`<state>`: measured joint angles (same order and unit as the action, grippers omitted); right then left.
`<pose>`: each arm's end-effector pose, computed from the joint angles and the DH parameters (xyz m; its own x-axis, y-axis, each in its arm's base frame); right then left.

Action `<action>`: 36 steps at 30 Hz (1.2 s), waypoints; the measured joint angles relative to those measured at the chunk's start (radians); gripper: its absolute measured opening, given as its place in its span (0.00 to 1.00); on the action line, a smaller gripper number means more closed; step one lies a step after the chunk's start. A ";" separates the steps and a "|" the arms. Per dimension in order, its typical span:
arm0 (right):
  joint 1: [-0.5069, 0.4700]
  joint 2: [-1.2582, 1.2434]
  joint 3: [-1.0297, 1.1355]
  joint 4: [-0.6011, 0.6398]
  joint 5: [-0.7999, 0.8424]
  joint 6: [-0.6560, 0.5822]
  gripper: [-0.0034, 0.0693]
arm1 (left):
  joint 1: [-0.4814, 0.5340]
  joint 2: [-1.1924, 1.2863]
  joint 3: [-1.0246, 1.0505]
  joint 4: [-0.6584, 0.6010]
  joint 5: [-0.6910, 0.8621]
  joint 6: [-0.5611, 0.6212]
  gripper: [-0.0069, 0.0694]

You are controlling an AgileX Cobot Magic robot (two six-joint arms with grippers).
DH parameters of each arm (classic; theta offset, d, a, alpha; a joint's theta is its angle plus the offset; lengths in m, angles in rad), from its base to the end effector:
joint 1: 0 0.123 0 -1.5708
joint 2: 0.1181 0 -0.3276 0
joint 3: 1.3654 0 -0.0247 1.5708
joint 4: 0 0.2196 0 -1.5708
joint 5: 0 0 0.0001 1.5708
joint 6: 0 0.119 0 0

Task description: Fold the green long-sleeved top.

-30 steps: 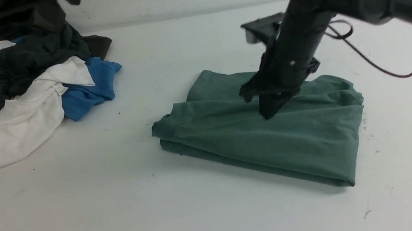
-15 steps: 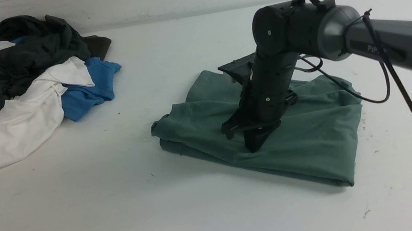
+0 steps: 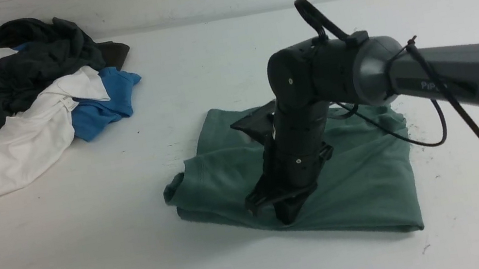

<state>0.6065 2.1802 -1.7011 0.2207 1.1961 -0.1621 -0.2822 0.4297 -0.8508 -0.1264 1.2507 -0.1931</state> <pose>0.3388 0.2645 0.1901 -0.7744 -0.6326 -0.0077 -0.6206 0.7572 0.2037 -0.0161 -0.0102 0.3424 -0.7135 -0.0319 -0.6999 0.2020 0.9472 -0.2491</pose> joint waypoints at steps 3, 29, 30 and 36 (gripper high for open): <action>0.005 -0.039 0.022 0.004 0.020 0.000 0.03 | 0.000 0.000 0.000 0.000 -0.005 0.000 0.09; -0.012 -0.039 0.023 0.033 -0.062 0.059 0.03 | 0.000 0.000 0.000 0.047 -0.036 0.004 0.09; -0.003 -0.028 0.023 0.038 -0.057 0.059 0.03 | 0.000 0.000 0.000 0.047 -0.031 0.004 0.09; 0.095 -0.022 0.024 0.018 0.010 0.060 0.03 | 0.000 0.000 0.000 0.049 -0.014 0.004 0.09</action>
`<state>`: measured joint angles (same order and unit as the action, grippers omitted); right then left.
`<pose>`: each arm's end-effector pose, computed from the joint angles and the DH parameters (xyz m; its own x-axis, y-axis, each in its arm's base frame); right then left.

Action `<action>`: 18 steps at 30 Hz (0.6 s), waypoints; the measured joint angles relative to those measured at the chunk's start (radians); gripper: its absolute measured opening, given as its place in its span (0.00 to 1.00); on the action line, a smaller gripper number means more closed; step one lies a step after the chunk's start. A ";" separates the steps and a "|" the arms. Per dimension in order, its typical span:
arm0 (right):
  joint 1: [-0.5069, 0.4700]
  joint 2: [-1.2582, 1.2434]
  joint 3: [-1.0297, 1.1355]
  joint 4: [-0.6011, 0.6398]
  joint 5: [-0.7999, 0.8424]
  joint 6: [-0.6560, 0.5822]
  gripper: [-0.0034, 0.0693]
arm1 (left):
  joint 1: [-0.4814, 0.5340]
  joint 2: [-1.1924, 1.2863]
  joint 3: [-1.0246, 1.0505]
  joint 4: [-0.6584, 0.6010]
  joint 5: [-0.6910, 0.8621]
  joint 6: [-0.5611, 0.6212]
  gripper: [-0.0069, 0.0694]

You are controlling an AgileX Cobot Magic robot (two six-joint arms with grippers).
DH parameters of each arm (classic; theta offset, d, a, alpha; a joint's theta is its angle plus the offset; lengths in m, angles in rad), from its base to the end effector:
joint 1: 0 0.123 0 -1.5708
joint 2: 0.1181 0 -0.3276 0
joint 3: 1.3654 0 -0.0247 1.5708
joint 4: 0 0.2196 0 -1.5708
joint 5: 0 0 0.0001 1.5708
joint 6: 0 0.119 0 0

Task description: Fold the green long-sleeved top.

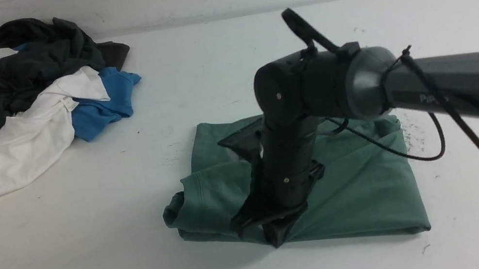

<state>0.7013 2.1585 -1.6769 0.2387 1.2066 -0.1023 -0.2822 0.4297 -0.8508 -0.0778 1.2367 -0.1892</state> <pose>0.3056 0.2925 0.1947 -0.7538 -0.6568 0.0169 -0.6378 0.7377 0.2212 -0.0133 -0.0053 0.3431 -0.6943 -0.0200 -0.7194 0.1867 0.9604 -0.2069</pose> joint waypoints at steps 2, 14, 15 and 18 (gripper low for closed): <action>0.032 0.000 0.000 -0.009 0.005 0.002 0.03 | 0.000 0.000 0.000 0.000 0.000 0.000 0.09; 0.047 -0.093 -0.002 -0.040 -0.154 0.049 0.03 | 0.000 0.000 0.000 0.001 0.002 0.000 0.09; 0.038 -0.097 -0.005 -0.040 -0.197 0.057 0.03 | 0.000 0.000 0.000 0.001 0.002 0.000 0.09; 0.005 -0.084 -0.032 -0.039 -0.295 0.102 0.03 | 0.000 0.000 0.000 0.001 0.003 0.000 0.09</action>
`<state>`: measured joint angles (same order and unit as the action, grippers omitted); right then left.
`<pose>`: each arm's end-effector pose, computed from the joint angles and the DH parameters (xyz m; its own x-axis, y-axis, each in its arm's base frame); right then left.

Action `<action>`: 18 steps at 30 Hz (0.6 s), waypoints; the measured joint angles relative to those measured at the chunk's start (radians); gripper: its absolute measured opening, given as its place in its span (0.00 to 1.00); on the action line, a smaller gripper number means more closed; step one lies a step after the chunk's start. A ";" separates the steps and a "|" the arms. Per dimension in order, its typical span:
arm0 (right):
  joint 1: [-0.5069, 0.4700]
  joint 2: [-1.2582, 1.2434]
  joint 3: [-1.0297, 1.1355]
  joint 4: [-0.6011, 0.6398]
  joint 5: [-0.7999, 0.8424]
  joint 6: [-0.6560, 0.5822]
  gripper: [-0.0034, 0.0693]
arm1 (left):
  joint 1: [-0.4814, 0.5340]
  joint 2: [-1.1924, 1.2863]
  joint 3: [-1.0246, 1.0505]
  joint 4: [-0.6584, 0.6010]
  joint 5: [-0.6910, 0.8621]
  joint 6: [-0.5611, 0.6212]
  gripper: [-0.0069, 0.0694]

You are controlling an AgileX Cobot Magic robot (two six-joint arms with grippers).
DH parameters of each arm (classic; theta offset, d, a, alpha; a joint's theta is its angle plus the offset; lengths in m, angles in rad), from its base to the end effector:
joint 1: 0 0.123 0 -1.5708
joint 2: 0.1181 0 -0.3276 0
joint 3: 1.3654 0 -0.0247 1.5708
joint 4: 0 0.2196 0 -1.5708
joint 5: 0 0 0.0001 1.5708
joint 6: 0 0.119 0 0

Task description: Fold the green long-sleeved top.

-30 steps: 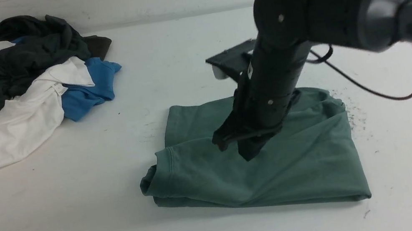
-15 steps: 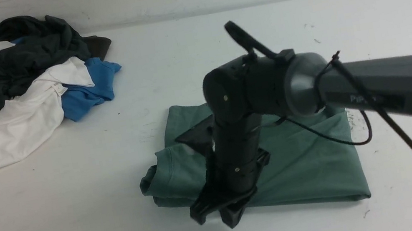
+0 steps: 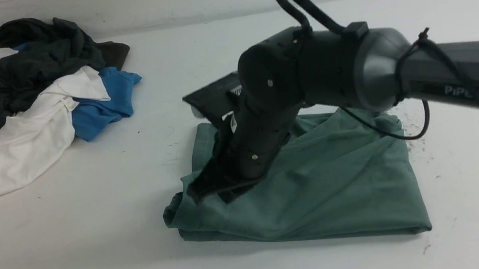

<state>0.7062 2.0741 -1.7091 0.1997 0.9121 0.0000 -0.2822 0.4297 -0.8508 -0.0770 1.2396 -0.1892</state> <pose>0.3328 0.3084 0.2442 -0.7825 -0.5079 -0.3601 -0.5947 0.7810 0.1908 -0.0135 -0.0051 0.3428 -0.6962 -0.0190 -0.7176 0.1860 0.9607 -0.2058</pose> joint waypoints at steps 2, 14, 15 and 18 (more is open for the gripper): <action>-0.029 0.038 -0.034 0.017 -0.031 0.032 0.03 | 0.000 0.000 0.000 0.000 0.002 0.000 0.09; -0.030 0.222 -0.164 0.148 0.158 -0.011 0.03 | 0.000 -0.001 0.000 -0.001 0.018 0.000 0.09; -0.004 0.222 -0.169 0.141 0.197 -0.020 0.03 | 0.000 -0.001 0.001 0.000 0.018 0.000 0.09; 0.054 0.215 -0.170 0.092 0.235 -0.026 0.03 | 0.000 -0.001 0.001 0.008 0.018 0.000 0.09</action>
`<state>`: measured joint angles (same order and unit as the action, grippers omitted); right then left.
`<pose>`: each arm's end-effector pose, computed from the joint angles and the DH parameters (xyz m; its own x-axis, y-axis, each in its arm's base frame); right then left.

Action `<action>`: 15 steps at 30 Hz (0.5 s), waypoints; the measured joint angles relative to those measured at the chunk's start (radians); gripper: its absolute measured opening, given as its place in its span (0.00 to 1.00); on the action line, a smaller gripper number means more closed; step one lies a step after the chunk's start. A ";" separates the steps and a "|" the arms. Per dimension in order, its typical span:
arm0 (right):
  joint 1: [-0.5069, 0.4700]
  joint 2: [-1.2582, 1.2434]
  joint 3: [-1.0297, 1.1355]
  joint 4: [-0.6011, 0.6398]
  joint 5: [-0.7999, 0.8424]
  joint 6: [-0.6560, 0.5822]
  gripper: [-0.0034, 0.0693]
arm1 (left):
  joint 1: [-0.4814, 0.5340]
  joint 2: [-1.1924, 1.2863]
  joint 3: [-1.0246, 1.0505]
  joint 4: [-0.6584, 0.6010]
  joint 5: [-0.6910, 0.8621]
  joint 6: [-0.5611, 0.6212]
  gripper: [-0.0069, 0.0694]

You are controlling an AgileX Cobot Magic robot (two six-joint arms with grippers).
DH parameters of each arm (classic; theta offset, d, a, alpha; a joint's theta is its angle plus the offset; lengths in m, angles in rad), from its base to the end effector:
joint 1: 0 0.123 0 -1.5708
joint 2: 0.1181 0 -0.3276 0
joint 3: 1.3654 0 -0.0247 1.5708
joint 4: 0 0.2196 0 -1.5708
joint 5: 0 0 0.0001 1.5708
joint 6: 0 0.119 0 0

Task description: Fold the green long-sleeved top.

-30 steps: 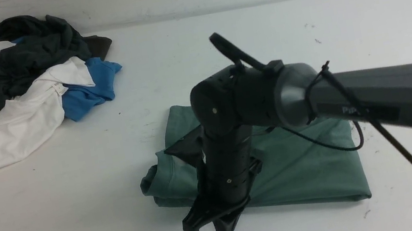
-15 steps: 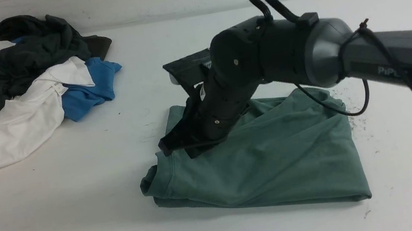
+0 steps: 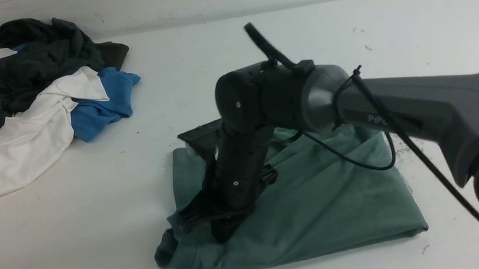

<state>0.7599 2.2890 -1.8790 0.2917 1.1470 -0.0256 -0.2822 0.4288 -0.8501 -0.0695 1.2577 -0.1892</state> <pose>0.3211 0.3482 0.1823 -0.7832 -0.6150 -0.0914 -0.6139 0.7416 0.2705 -0.0148 -0.0039 0.3410 -0.7069 -0.0123 -0.7072 0.1805 0.9636 -0.1972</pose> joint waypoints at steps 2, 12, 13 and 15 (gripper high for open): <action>0.028 -0.007 -0.005 -0.030 0.008 0.003 0.03 | 0.000 0.000 0.000 0.009 -0.001 0.000 0.09; -0.024 -0.293 0.075 -0.259 0.071 0.045 0.03 | 0.000 0.000 0.000 0.018 -0.008 0.000 0.09; -0.035 -0.347 0.106 -0.292 0.071 0.060 0.03 | 0.000 0.000 0.000 0.018 -0.008 0.000 0.09; -0.063 -0.476 0.174 -0.334 0.073 0.085 0.03 | 0.000 0.000 0.000 0.018 -0.013 0.000 0.09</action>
<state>0.6970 1.8130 -1.7054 -0.0426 1.2203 0.0591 -0.2822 0.4288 -0.8501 -0.0518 1.2452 -0.1892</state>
